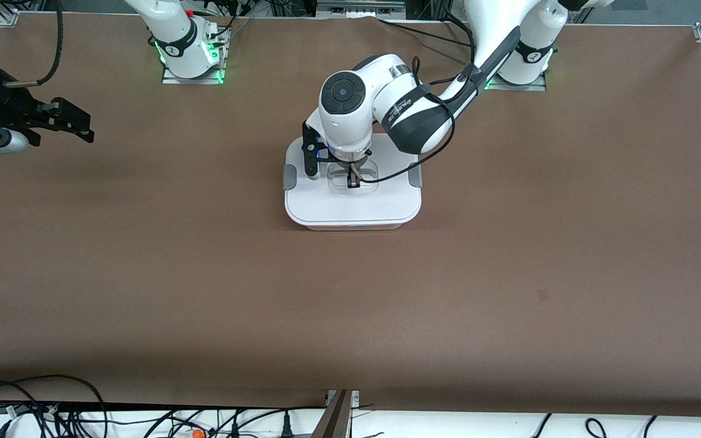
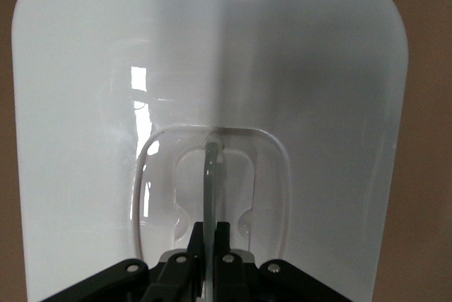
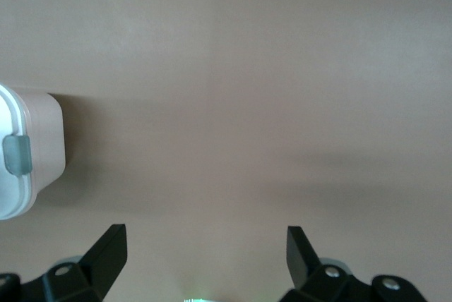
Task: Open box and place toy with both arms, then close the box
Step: 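Lower the lid onto the box and press it down with the left gripper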
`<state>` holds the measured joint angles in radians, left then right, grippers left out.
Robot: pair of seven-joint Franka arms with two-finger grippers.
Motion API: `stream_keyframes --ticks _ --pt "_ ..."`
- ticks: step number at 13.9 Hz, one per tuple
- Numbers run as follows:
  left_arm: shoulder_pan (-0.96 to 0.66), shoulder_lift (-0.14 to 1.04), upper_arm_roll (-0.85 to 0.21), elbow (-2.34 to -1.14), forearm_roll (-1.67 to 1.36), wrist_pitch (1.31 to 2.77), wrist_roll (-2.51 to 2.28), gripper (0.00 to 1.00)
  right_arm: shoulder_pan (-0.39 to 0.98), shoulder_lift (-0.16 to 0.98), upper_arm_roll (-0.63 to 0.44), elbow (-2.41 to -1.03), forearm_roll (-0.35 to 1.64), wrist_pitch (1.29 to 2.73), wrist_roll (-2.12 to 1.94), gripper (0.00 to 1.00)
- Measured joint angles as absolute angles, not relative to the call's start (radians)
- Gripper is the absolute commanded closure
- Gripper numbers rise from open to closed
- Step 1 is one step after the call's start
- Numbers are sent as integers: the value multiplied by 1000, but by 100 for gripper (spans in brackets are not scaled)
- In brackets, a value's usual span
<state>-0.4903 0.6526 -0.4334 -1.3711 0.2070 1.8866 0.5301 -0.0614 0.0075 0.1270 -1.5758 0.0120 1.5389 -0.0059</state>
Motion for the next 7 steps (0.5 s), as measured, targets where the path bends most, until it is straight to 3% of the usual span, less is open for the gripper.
stream_keyframes --ticks 7 --pt "-508 653 -431 -1385 236 1887 519 100 -59 20 140 -1559 5 1525 -6 0"
